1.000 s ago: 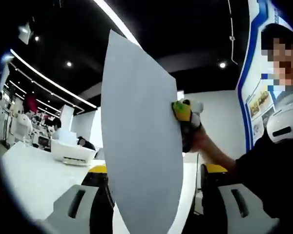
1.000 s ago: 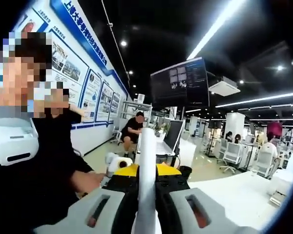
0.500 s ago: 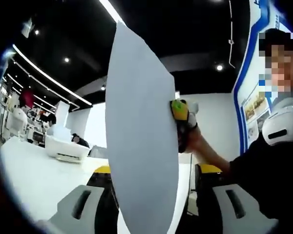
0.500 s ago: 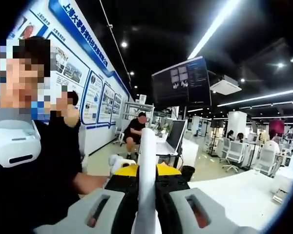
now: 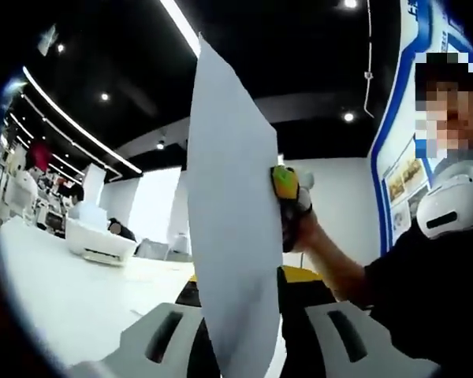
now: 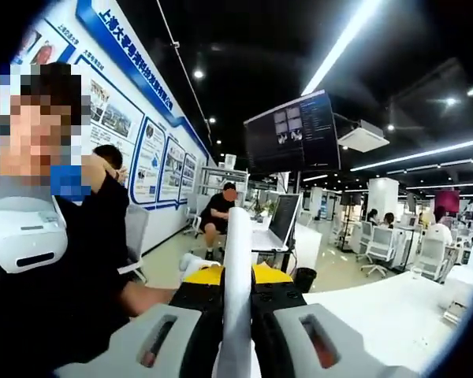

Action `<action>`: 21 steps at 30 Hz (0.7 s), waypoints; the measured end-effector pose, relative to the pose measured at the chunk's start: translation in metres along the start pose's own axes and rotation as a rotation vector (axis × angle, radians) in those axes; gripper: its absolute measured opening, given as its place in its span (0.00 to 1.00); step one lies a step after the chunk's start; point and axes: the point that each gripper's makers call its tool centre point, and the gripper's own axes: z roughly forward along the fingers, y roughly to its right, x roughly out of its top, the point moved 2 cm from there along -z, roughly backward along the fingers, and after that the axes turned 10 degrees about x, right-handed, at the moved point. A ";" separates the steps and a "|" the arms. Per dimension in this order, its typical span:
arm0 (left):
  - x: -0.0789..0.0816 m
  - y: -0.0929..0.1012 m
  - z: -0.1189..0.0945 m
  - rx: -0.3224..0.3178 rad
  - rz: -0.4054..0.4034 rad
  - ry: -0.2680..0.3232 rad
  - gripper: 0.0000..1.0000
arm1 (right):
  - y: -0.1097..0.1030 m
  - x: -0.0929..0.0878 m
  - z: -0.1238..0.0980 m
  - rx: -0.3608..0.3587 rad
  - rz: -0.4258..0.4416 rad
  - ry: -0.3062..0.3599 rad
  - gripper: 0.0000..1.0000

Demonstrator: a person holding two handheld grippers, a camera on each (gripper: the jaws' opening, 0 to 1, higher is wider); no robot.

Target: Organize the stack of printing papers by aligning and flattening the scattered papers on the table

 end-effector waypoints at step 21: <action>-0.021 0.003 0.003 -0.031 -0.017 -0.128 0.05 | 0.007 -0.003 -0.004 -0.037 -0.025 -0.020 0.17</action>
